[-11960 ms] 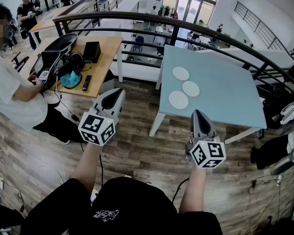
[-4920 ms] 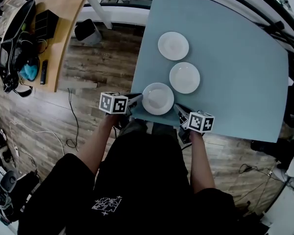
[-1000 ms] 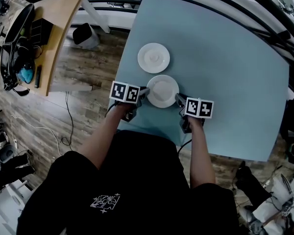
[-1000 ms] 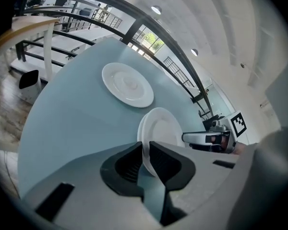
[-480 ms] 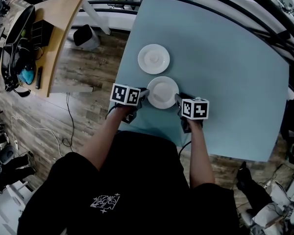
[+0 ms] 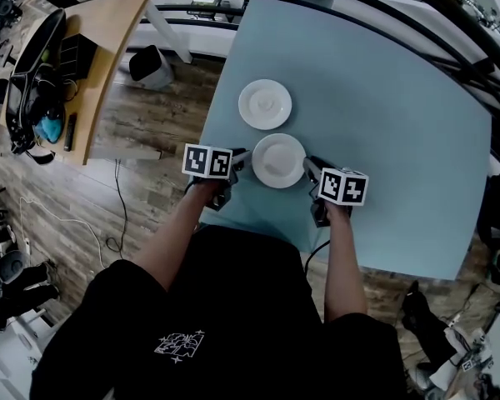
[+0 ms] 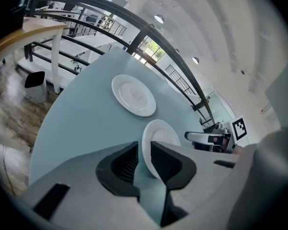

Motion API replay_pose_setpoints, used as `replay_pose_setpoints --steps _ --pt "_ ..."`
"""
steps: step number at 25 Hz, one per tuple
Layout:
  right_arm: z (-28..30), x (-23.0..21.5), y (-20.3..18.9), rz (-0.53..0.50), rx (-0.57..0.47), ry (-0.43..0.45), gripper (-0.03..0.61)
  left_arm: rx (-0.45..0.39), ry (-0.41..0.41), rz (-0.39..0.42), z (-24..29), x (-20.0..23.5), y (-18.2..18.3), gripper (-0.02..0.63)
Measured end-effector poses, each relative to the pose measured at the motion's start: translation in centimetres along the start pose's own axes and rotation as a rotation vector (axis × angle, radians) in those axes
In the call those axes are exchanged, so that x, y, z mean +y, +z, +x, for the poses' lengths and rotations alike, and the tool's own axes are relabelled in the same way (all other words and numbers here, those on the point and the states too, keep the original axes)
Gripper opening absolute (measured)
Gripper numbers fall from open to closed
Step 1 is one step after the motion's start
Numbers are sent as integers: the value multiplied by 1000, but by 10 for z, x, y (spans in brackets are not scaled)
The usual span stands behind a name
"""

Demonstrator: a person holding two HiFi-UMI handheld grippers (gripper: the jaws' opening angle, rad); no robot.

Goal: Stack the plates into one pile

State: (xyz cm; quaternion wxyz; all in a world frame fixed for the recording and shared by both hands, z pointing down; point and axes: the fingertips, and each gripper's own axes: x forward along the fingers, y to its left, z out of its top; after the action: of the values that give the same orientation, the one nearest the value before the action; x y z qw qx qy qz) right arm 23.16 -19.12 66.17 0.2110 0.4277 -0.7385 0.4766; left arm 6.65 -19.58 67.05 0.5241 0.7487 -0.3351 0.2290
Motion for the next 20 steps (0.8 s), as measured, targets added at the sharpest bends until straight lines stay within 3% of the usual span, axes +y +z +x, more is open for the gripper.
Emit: replay_pose_setpoints --steps 11,16,20 --pt "0 17 50 160 -113 159 15 -135 -102 -150 -22 9 46 61" --pt "16 24 73 220 -109 230 17 -162 -113 -185 -22 20 70 63" --pt "38 19 84 223 -75 234 17 -181 -117 -222 -19 33 88 63"
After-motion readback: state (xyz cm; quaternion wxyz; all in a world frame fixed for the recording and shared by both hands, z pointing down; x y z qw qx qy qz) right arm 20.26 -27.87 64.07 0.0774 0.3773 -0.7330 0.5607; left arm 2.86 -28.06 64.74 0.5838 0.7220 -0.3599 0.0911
